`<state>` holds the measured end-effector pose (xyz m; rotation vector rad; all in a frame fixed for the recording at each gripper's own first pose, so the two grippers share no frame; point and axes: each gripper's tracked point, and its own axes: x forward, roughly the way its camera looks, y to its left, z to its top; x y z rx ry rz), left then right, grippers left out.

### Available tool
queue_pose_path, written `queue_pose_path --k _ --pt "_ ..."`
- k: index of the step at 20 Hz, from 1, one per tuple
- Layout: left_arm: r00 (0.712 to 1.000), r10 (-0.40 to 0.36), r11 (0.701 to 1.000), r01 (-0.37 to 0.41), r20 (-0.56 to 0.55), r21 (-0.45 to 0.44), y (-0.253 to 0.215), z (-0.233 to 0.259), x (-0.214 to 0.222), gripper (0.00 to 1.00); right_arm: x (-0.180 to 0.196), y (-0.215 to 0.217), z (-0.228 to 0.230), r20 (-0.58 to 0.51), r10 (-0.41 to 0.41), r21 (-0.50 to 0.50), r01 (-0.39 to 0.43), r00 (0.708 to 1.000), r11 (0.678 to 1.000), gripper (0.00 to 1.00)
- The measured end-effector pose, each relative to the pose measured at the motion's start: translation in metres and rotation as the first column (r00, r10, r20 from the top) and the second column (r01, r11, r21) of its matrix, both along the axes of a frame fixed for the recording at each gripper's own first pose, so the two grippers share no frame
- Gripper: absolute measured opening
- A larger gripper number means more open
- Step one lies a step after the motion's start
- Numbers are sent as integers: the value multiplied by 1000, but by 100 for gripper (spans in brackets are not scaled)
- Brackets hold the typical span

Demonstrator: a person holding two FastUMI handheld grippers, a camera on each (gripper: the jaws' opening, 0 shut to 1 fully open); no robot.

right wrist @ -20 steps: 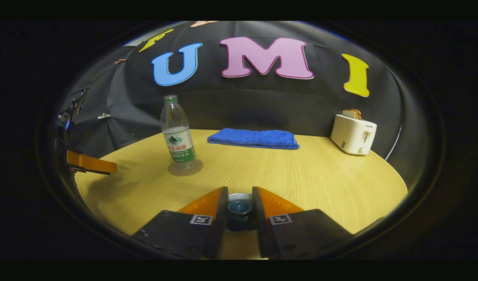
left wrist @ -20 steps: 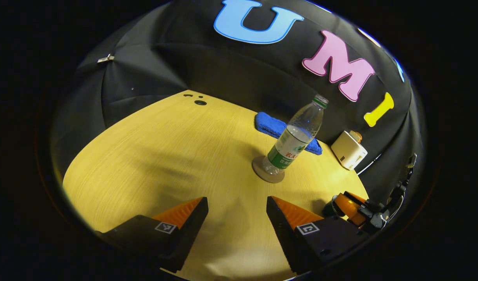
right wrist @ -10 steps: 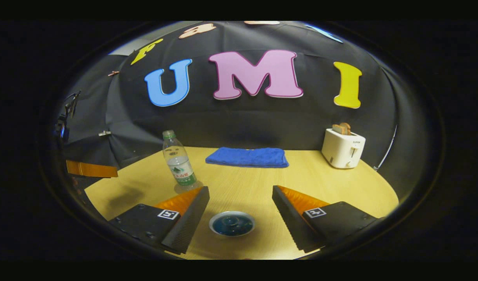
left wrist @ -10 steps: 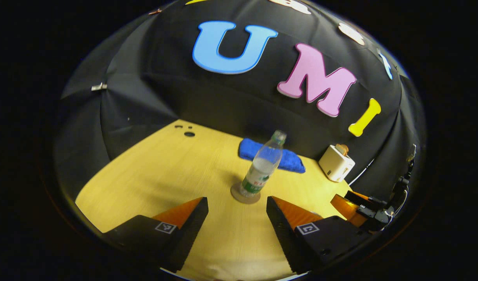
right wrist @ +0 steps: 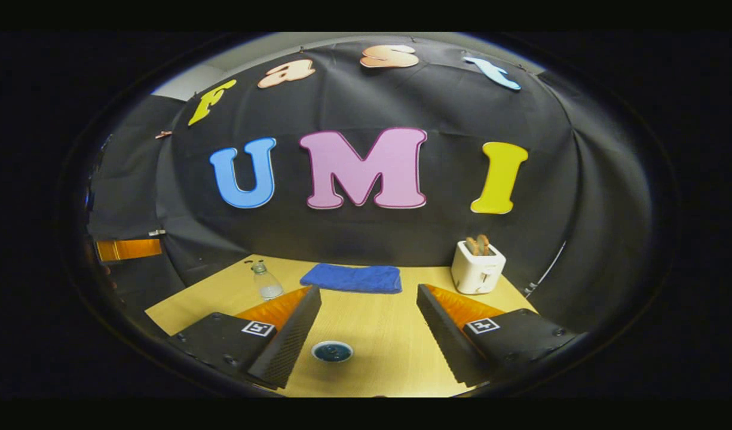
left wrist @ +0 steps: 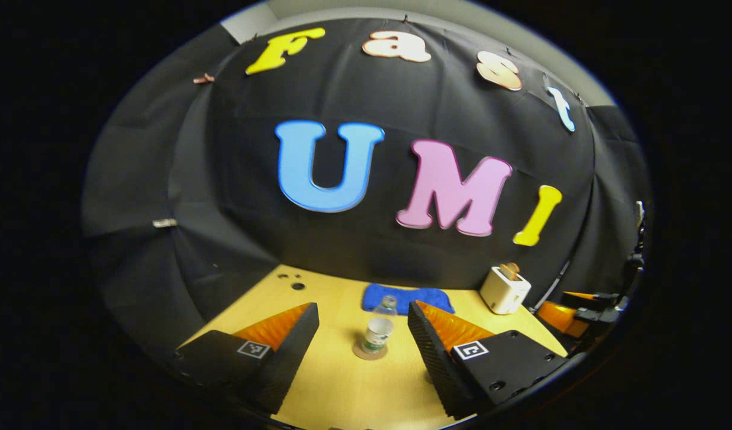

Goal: Open the teacup lid with one hand, grasp the water bottle and pour water into the teacup with the other hand; after pouring, place the water bottle on the coaster and then close the teacup lid.

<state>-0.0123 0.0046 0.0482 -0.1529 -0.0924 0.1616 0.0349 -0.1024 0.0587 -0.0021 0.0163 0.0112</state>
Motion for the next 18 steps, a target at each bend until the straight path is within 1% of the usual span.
queue_pose_path --k 1,2,3,5,7,10,12,13,14,15,16,18 --pt "998 49 999 -49 25 10 9 6 -15 95 -13 -1 7 10 -12 -22 13 1000 1000 100" --pt "996 76 997 -76 38 9 14 8 -29 95 -26 -1 12 19 -22 -37 22 1000 999 100" --pt "996 83 997 -83 43 6 13 5 -42 95 -39 4 15 29 -28 -37 29 999 999 100" --pt "996 78 997 -78 39 14 14 -7 -66 95 -66 13 17 51 -40 -16 41 998 999 100" --pt "998 59 998 -59 13 9 16 -26 -84 95 -89 25 12 69 -57 -18 58 996 998 99" --pt "999 36 999 -37 -17 -15 16 -47 -103 95 -113 53 -1 65 -54 -25 56 996 998 99" --pt "1000 22 1000 -22 -18 -20 17 -55 -110 95 -121 75 -7 58 -43 7 43 997 999 100" --pt "1000 9 1000 -9 -14 -21 16 -57 -109 95 -121 81 -6 56 -39 12 38 998 999 95" --pt "1000 -4 1000 4 -11 -23 15 -57 -109 95 -118 88 -6 51 -31 10 30 998 999 99" --pt "1000 -12 1000 11 -5 -23 17 -54 -109 99 -116 93 -4 51 -21 0 21 998 1000 99" --pt "1000 -4 1000 4 0 -28 23 -52 -105 95 -112 96 -2 54 -17 -11 18 998 1000 99" --pt "1000 -1 999 1 5 -49 30 -48 -96 95 -104 103 6 56 -9 -11 9 998 1000 99"
